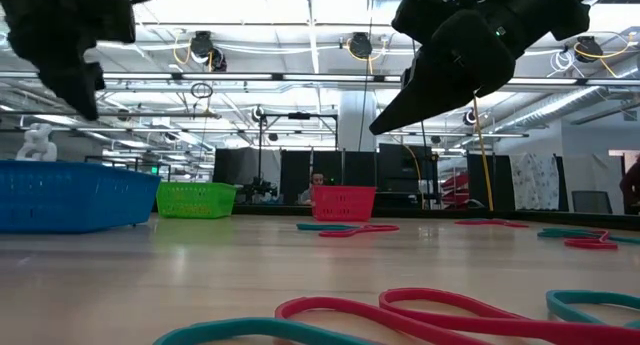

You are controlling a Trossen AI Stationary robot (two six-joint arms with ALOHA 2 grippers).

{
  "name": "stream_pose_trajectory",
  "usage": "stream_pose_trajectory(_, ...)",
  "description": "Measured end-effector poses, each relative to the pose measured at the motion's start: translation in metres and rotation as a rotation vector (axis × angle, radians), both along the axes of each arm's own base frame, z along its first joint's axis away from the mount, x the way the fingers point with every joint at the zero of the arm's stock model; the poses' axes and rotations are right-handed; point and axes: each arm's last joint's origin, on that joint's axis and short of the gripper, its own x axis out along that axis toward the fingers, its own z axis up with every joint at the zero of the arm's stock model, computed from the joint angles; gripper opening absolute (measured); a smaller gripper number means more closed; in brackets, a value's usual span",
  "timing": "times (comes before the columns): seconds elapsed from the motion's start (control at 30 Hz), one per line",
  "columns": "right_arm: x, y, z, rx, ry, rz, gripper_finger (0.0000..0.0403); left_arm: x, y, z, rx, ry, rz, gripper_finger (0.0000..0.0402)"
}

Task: Sort rubber bands into baskets
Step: Put the blue rubber band into the blue bin

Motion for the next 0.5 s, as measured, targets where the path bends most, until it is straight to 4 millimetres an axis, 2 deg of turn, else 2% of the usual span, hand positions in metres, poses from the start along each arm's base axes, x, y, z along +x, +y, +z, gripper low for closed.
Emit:
stream_pose_trajectory(0.13,0.000,0.000,0.000,0.000,0.000,0.000,0.0112,0.015,-0.005,0.010,-0.047,-0.172,-0.012,0.0120)
stream_pose_trajectory(0.3,0.000,0.000,0.000,0.001,-0.001,0.000,0.0112,0.048,-0.018,0.023,0.016,-0.446,-0.179,0.0121)
stream_pose_trajectory(0.37,0.000,0.000,0.000,0.000,0.000,0.000,0.0112,0.063,-0.027,0.022,0.073,-0.522,-0.265,0.0121)
stream_pose_trajectory(0.5,-0.002,0.003,-0.001,0.008,0.014,0.008,0.0112,0.090,-0.043,0.008,0.177,-0.586,-0.394,0.0121)
